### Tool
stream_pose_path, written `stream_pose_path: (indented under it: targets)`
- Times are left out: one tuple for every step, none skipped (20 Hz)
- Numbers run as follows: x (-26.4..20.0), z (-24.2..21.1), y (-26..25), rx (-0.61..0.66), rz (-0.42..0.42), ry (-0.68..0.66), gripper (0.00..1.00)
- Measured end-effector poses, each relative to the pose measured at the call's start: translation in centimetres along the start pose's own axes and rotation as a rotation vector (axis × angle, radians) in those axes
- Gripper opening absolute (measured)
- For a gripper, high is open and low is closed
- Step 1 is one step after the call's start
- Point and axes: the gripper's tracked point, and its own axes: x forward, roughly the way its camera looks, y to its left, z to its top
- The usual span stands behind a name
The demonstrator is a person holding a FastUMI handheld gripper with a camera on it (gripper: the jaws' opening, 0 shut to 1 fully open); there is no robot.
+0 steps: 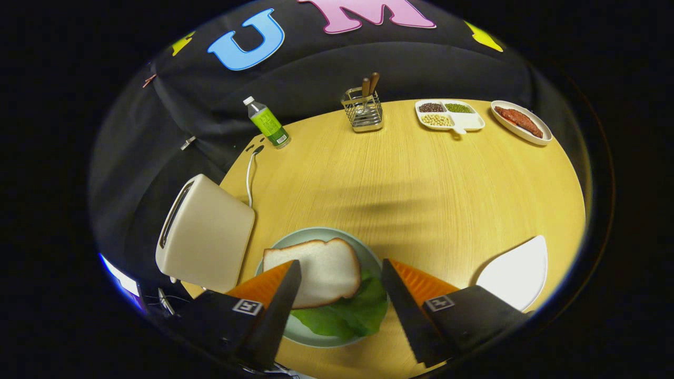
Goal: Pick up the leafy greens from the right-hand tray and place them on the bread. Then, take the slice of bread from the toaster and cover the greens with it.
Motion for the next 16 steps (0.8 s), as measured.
stream_pose_path:
  targets:
    - [-0.5,0.8,-0.8,-0.01,-0.016,-0.029,0.99]
    - [-1.5,1.8,-1.4,-0.024,-0.028,-0.067,0.99]
    - [-2.5,3.0,-1.9,-0.044,-0.039,-0.108,0.99]
    - [-3.8,4.3,-2.4,-0.067,-0.051,-0.153,0.99]
    - [-5.4,5.7,-3.0,-0.089,-0.061,-0.202,0.99]
    - [-7.0,7.1,-3.4,-0.11,-0.07,-0.251,0.99]
    - [-8.7,8.5,-3.7,-0.125,-0.076,-0.302,0.99]
    - [-10.4,9.9,-4.0,-0.139,-0.077,-0.352,0.99]
    - [-12.2,11.0,-4.1,-0.152,-0.075,-0.398,0.99]
    - [-13.9,12.1,-4.1,-0.168,-0.071,-0.44,0.99]
    - [-15.7,12.8,-4.0,-0.184,-0.062,-0.473,0.99]
    - [-17.3,13.6,-3.8,-0.199,-0.049,-0.501,0.99]
    - [-18.8,14.5,-3.9,-0.212,-0.046,-0.53,0.99]
    - [-20.4,15.3,-4.1,-0.224,-0.048,-0.567,0.99]
    - [-22.2,16.1,-4.1,-0.235,-0.053,-0.606,0.99]
    - [-23.9,16.8,-4.2,-0.244,-0.067,-0.647,0.99]
